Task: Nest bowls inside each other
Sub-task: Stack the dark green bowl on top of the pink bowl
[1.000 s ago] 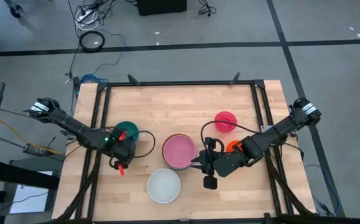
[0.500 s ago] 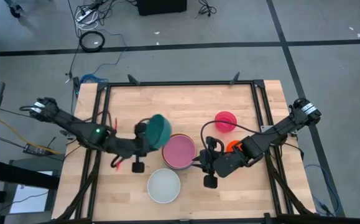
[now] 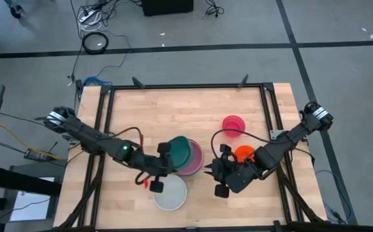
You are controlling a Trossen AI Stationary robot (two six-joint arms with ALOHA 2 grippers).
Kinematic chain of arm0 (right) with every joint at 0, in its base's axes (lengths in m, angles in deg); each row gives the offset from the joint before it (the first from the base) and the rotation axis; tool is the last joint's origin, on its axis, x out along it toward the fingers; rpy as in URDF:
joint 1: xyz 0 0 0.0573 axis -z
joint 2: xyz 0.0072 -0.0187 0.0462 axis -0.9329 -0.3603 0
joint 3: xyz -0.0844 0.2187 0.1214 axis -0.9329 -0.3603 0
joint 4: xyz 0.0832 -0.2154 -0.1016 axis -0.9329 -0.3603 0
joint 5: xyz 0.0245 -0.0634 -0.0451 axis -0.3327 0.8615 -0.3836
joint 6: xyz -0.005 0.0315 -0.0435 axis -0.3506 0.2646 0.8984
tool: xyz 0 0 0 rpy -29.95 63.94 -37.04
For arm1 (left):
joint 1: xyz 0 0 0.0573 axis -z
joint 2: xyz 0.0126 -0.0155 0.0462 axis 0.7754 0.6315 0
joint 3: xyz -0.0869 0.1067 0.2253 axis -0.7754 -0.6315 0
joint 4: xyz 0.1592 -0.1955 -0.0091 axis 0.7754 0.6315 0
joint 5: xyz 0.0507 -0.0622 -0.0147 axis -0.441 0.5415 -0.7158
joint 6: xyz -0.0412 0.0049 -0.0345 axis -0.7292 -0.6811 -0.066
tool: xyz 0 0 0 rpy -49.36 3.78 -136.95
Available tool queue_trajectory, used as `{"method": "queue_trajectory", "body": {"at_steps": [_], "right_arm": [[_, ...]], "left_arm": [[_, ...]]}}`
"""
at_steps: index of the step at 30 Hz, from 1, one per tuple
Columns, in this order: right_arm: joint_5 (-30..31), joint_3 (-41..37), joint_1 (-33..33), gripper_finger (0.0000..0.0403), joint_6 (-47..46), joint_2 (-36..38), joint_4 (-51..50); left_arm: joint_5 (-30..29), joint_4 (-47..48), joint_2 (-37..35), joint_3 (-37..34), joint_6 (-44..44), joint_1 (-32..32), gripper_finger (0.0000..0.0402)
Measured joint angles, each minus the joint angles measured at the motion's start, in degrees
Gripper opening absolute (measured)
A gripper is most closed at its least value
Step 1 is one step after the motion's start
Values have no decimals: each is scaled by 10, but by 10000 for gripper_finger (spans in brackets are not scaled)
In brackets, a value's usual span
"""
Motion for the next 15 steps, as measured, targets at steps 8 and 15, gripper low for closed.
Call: {"method": "queue_trajectory", "body": {"at_steps": [8, 15], "right_arm": [[0, 0, -4, 71, -15, 0, -9], [0, 0, -4, 71, -14, 0, -9]], "left_arm": [[6, 19, 10, 28, -16, -6, 80], [-2, 111, 10, 95, -21, -6, 123]]}}
